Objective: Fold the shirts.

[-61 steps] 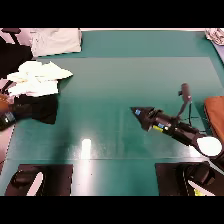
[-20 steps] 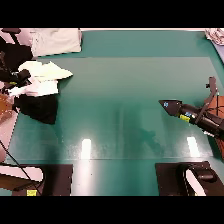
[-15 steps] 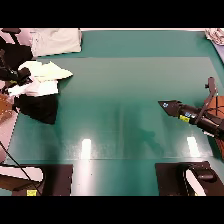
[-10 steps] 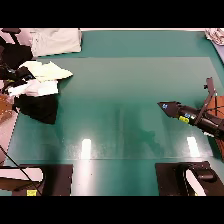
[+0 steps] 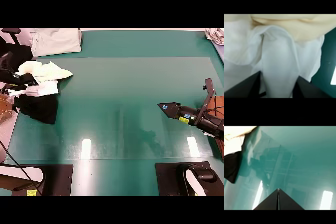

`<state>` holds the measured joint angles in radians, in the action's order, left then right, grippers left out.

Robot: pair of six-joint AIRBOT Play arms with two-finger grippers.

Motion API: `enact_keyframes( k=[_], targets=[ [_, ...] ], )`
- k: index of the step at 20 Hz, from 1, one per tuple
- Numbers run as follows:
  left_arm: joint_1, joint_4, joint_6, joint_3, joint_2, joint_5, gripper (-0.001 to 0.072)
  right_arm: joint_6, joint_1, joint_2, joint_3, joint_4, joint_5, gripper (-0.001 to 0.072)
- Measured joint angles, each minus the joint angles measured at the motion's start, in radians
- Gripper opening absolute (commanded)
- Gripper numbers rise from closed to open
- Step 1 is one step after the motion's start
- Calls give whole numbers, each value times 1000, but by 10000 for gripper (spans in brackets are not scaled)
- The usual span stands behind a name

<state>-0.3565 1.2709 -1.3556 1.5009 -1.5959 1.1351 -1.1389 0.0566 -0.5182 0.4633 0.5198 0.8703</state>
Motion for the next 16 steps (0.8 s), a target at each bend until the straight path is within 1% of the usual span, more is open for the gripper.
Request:
enact_keyframes(
  k=[1, 3, 5, 9, 11, 13, 16],
  targets=[
    [13, 14, 0, 3, -5, -2, 27, -3, 0, 0, 0, 2, -1, 22],
    [38, 37, 2, 27, -10, -4, 26, -11, 0, 0, 0, 3, 0, 22],
    [58, 55, -14, 72, 6, 14, 25, -19, 0, 0, 0, 4, 6, 22],
    [72, 76, -90, 206, 112, 61, 25, -26, 0, 0, 0, 6, 16, 22],
    [76, 75, -129, 288, 176, 61, 25, -27, 0, 0, 0, 6, 16, 22],
    [76, 45, -156, 386, 221, 46, 26, -29, 0, 0, 0, 6, 15, 22],
    [80, -46, -180, 526, 258, 11, 26, -48, 0, 0, 0, 6, 14, 22]
  ],
)
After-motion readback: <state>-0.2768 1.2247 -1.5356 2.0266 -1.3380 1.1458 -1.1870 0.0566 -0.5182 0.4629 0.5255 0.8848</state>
